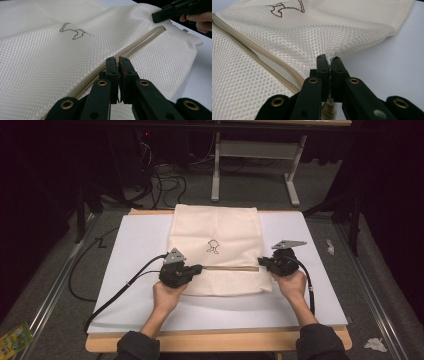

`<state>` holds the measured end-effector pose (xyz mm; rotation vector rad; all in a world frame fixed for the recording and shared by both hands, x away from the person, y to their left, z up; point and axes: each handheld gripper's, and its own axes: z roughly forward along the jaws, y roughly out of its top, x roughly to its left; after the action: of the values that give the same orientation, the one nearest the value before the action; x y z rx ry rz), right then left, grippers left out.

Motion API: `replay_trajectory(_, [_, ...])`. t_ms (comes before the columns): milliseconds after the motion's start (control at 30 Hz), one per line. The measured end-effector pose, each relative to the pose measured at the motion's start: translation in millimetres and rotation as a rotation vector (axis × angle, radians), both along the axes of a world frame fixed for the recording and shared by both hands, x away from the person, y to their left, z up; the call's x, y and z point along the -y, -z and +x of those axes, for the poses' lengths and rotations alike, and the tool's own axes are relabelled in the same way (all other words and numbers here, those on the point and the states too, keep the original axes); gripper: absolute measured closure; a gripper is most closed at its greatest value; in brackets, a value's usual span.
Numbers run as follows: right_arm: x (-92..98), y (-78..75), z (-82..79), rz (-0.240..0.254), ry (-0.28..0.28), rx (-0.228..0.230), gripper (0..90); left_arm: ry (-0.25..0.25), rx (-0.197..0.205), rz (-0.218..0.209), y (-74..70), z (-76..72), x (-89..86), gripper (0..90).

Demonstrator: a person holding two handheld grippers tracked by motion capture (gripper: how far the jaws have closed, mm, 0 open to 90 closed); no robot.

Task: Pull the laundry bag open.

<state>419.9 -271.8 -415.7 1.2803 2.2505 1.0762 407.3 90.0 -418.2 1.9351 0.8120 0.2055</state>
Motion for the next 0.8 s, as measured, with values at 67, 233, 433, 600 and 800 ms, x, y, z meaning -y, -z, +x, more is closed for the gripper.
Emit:
replay_trajectory(67, [0.2, 0.2, -0.1, 0.005, 0.004, -0.004, 88.9, 0.0, -0.001, 0.001, -0.1, 0.0, -1.5, 87.4])
replay_trajectory(233, [-1.0, -0.2, -0.3, -0.003, 0.004, -0.004, 88.9, -0.01, 0.004, -0.004, -1.5, 0.1, -4.7, 87.4])
replay_trajectory(433, [0.0, -0.2, 0.0, -0.005, -0.003, 0.003, 88.9, -0.013, 0.003, -0.003, -1.1, -0.2, -7.9, 87.4])
replay_trajectory(600, [0.0, 0.4, 0.0, 0.002, 0.002, 0.001, 88.9, -0.022, 0.005, -0.004, -1.7, -0.3, -11.3, 87.4])
replay_trajectory(800, [0.1, 0.6, 0.1, 0.001, 0.005, -0.003, 88.9, -0.026, 0.002, -0.003, -1.1, -0.2, -14.9, 87.4])
